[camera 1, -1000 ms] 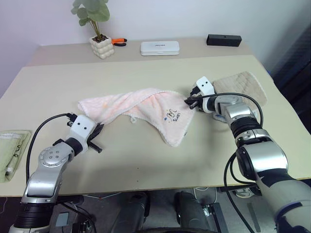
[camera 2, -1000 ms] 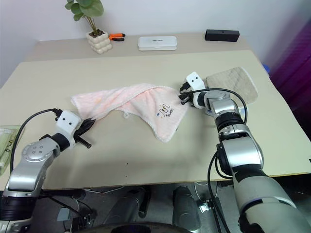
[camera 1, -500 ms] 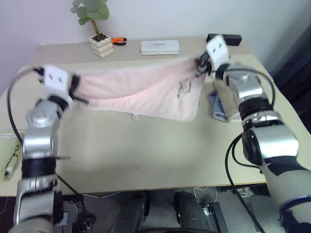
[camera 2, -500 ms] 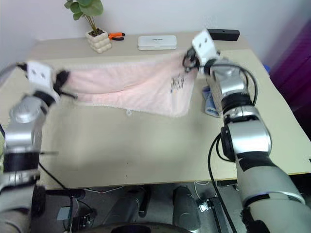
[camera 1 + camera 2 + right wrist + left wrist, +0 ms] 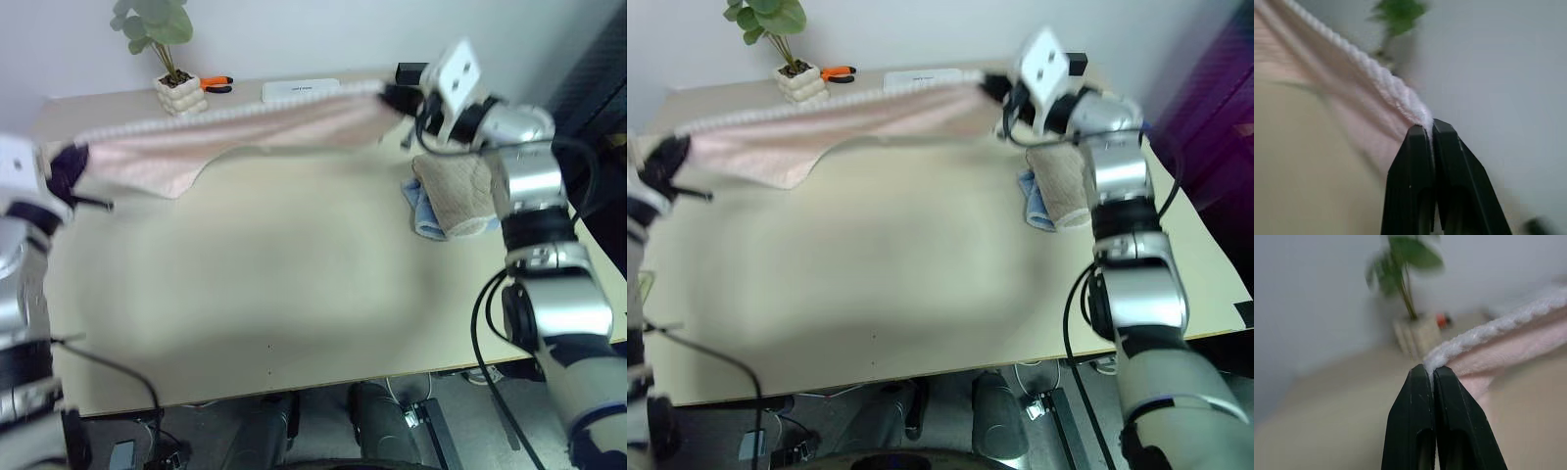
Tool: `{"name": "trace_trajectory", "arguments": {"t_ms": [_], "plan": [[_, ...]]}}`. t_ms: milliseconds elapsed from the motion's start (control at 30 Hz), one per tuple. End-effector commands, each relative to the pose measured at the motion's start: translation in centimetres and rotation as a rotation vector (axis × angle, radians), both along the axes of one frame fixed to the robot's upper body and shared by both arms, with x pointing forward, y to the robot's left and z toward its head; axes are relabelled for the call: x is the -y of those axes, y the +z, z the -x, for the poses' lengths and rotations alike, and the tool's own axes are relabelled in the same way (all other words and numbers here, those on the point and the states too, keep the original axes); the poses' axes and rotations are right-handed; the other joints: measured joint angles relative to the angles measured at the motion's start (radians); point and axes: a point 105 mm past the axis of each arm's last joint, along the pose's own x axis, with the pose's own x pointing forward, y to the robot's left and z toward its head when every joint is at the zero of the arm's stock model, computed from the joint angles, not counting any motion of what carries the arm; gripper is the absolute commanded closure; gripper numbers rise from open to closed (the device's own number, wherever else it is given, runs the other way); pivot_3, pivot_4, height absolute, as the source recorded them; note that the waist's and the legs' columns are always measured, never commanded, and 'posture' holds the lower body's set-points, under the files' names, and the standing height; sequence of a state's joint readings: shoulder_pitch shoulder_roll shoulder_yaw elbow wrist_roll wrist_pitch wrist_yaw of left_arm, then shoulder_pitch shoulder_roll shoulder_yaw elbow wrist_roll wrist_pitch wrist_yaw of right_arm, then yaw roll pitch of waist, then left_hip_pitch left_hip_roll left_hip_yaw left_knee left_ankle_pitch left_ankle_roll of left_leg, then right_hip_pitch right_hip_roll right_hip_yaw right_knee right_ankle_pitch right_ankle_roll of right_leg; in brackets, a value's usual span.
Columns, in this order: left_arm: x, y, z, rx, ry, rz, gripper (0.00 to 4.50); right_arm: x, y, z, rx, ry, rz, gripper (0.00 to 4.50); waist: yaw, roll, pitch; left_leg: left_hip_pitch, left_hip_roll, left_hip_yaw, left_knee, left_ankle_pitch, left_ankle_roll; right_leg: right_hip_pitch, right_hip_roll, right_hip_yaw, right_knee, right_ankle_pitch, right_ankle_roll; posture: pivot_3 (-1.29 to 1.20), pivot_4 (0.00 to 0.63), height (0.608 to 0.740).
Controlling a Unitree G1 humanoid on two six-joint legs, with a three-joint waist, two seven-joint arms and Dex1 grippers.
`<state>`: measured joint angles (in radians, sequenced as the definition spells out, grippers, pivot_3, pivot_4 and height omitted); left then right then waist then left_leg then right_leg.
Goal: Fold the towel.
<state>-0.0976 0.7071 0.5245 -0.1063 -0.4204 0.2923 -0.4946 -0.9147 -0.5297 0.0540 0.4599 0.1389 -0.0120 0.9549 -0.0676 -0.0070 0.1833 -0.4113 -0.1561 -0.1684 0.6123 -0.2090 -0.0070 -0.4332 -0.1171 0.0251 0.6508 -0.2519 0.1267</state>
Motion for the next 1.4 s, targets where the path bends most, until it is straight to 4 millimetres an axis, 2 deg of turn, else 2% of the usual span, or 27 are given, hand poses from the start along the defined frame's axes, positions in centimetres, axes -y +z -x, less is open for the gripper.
{"name": "trace_trajectory", "arguments": {"t_ms": [33, 100, 167, 233, 300, 367, 433, 500, 667, 767, 967, 1067, 1267, 1300, 1333, 1367, 1400], "plan": [[1.3, -0.7, 4.1, -0.064, -0.076, 0.007, 4.50, 0.0, -0.9, 3.4, -0.071, 0.098, 0.032, 4.47, 0.008, 0.001, 0.000, 0.000, 0.000, 0.000, 0.000, 0.000, 0.000, 0.000, 0.000, 0.000, 0.000, 0.000, 0.000, 0.00, 0.150, 0.740], [1.5, -2.5, 6.4, -0.161, -0.100, 0.035, 4.50, 0.7, -3.9, 5.9, -0.200, 0.149, 0.115, 4.47, 0.025, 0.000, 0.000, 0.001, 0.001, 0.000, 0.001, 0.000, -0.001, 0.001, 0.000, 0.000, -0.001, 0.001, -0.002, 0.00, 0.150, 0.740], [1.8, -3.4, 8.1, -0.241, -0.134, 0.049, 4.50, 1.4, -5.7, 8.2, -0.309, 0.198, 0.176, 4.47, 0.039, 0.000, 0.000, 0.003, 0.003, 0.001, 0.001, 0.000, -0.001, 0.005, 0.000, 0.000, -0.003, 0.000, -0.003, 0.00, 0.150, 0.740], [2.3, -4.3, 9.7, -0.328, -0.187, 0.057, 4.50, 2.1, -6.4, 10.3, -0.407, 0.250, 0.208, 4.47, 0.053, 0.000, 0.000, 0.003, 0.005, 0.003, 0.002, 0.000, -0.001, 0.006, 0.000, 0.000, -0.004, -0.002, -0.007, 0.00, 0.150, 0.740], [2.5, -4.8, 10.6, -0.390, -0.221, 0.056, 4.50, 2.6, -6.7, 11.5, -0.464, 0.278, 0.231, 4.47, 0.056, 0.000, 0.000, 0.003, 0.009, 0.009, 0.003, -0.002, -0.003, 0.007, -0.001, 0.000, -0.005, -0.002, -0.008, 0.00, 0.150, 0.740], [2.4, -5.2, 11.1, -0.432, -0.235, 0.042, 4.50, 2.9, -6.9, 11.9, -0.478, 0.273, 0.246, 4.47, 0.056, -0.001, 0.000, 0.003, 0.017, 0.022, 0.003, -0.002, -0.003, 0.009, -0.002, -0.001, -0.006, -0.003, -0.008, 0.00, 0.150, 0.740], [1.9, -5.4, 10.7, -0.440, -0.221, 0.022, 4.50, 3.0, -6.6, 10.9, -0.438, 0.226, 0.233, 4.47, 0.055, -0.001, 0.000, 0.002, 0.027, 0.035, 0.002, -0.003, -0.002, 0.010, -0.002, -0.003, -0.009, -0.002, -0.010, 0.00, 0.150, 0.740], [1.2, -5.2, 9.4, -0.407, -0.183, 0.006, 4.50, 2.8, -6.2, 9.3, -0.388, 0.169, 0.208, 4.47, 0.056, -0.001, 0.000, 0.002, 0.030, 0.036, 0.002, -0.003, -0.002, 0.011, -0.002, -0.007, -0.013, 0.000, -0.013, 0.00, 0.150, 0.740], [-0.1, -4.6, 5.1, -0.322, -0.109, -0.029, 4.50, 2.1, -6.0, 4.9, -0.277, 0.050, 0.207, 4.47, 0.055, -0.002, -0.001, 0.002, 0.032, 0.037, 0.001, -0.003, -0.002, 0.010, 0.000, -0.011, -0.016, 0.004, -0.013, 0.00, 0.150, 0.740], [-0.7, -4.8, 2.3, -0.297, -0.080, -0.044, 4.50, 1.2, -6.0, 2.1, -0.239, 0.003, 0.189, 4.47, 0.053, -0.002, -0.001, 0.002, 0.032, 0.038, 0.000, -0.001, 0.000, 0.009, 0.001, -0.011, -0.017, 0.007, -0.008, 0.00, 0.150, 0.740], [-1.5, -5.8, -0.6, -0.295, -0.047, -0.048, 4.50, 0.3, -7.3, -0.3, -0.241, -0.009, 0.183, 4.47, 0.052, -0.002, 0.000, 0.002, 0.032, 0.038, 0.000, -0.002, -0.001, 0.008, 0.004, -0.010, -0.018, 0.011, -0.004, 0.00, 0.150, 0.740], [-1.6, -6.4, -1.5, -0.298, -0.041, -0.051, 4.50, 0.0, -8.1, -0.7, -0.245, -0.002, 0.186, 4.47, 0.051, -0.002, 0.000, 0.002, 0.032, 0.037, 0.000, -0.001, -0.001, 0.008, 0.005, -0.010, -0.017, 0.012, -0.004, 0.00, 0.150, 0.740], [-2.2, -7.0, -2.2, -0.285, 0.004, 0.016, 4.50, 0.2, -8.3, -1.9, -0.237, -0.065, 0.152, 4.47, 0.046, -0.002, 0.000, 0.002, 0.032, 0.038, 0.000, -0.001, -0.002, 0.007, 0.005, -0.010, -0.016, 0.013, -0.004, 0.00, 0.150, 0.740], [-2.3, -7.1, -2.2, -0.283, 0.010, 0.033, 3.93, 0.3, -8.4, -2.0, -0.239, -0.071, 0.151, 4.50, 0.046, -0.002, 0.000, 0.002, 0.032, 0.037, 0.000, -0.001, -0.002, 0.007, 0.005, -0.010, -0.016, 0.013, -0.004, 0.00, 0.150, 0.740], [-2.2, -7.1, -2.2, -0.281, 0.007, 0.041, 3.71, 0.4, -8.4, -2.0, -0.240, -0.073, 0.151, 4.50, 0.047, -0.002, 0.000, 0.002, 0.032, 0.038, 0.000, -0.001, -0.002, 0.007, 0.005, -0.010, -0.016, 0.013, -0.004, 0.00, 0.150, 0.740], [-2.2, -7.1, -2.1, -0.279, 0.003, 0.043, 3.13, 0.4, -8.4, -2.0, -0.245, -0.070, 0.149, 3.87, 0.047, -0.002, 0.000, 0.002, 0.032, 0.037, 0.000, -0.001, -0.002, 0.007, 0.005, -0.010, -0.016, 0.013, -0.004, 0.00, 0.150, 0.740], [-2.1, -7.2, -2.1, -0.278, 0.002, 0.039, 2.78, 0.4, -8.4, -1.9, -0.246, -0.066, 0.148, 3.63, 0.047, -0.002, 0.000, 0.002, 0.032, 0.037, 0.000, -0.001, -0.002, 0.007, 0.005, -0.009, -0.016, 0.013, -0.004, 0.00, 0.150, 0.740]]}}
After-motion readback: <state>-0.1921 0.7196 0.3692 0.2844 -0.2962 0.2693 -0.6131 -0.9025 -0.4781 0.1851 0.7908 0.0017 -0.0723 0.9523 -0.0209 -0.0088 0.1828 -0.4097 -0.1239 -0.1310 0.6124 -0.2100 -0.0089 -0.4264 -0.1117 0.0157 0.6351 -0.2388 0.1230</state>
